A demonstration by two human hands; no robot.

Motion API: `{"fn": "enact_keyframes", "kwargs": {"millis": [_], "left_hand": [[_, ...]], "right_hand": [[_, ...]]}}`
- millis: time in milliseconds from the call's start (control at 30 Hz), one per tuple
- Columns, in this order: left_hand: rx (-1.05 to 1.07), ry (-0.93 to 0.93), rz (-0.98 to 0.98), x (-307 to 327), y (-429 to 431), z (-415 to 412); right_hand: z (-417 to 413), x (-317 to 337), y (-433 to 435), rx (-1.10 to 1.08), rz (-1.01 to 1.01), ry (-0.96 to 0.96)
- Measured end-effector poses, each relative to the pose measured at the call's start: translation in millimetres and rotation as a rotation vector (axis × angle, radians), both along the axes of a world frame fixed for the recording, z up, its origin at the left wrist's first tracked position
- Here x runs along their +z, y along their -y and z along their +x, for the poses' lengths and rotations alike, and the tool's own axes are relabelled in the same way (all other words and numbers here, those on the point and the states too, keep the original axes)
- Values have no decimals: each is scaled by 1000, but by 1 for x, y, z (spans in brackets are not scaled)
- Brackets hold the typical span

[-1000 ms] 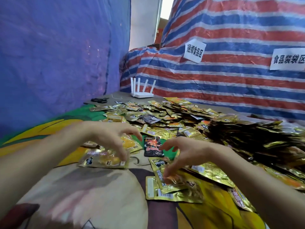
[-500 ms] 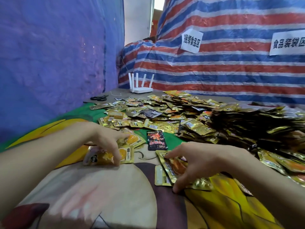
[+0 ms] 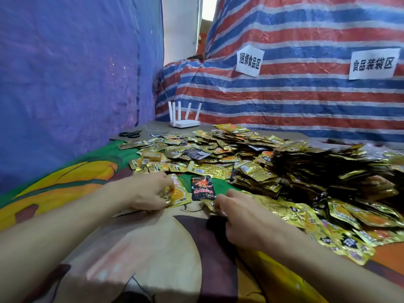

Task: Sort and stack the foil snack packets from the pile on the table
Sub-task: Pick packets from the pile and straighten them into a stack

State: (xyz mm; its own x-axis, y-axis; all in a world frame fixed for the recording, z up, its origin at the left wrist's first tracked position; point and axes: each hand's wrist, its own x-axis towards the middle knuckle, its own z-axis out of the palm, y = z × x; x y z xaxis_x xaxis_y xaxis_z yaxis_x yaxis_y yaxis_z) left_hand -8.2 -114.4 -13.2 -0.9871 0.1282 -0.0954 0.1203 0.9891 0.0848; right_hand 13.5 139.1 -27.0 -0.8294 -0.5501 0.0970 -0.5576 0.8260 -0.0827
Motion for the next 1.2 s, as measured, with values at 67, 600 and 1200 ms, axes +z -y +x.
{"fn": "enact_keyframes", "kwargs": {"millis": [67,600,1200], "left_hand": [[-6,14,44,1,1,0],[-58,-57,-355,7,6,13],[141,-623,666,38,23,13]], "right_hand": [[0,2,-2,-19,-94,19],[-45,24,4,-243,-808,1],[-70,-8,-9,-65,-1426,355]]}}
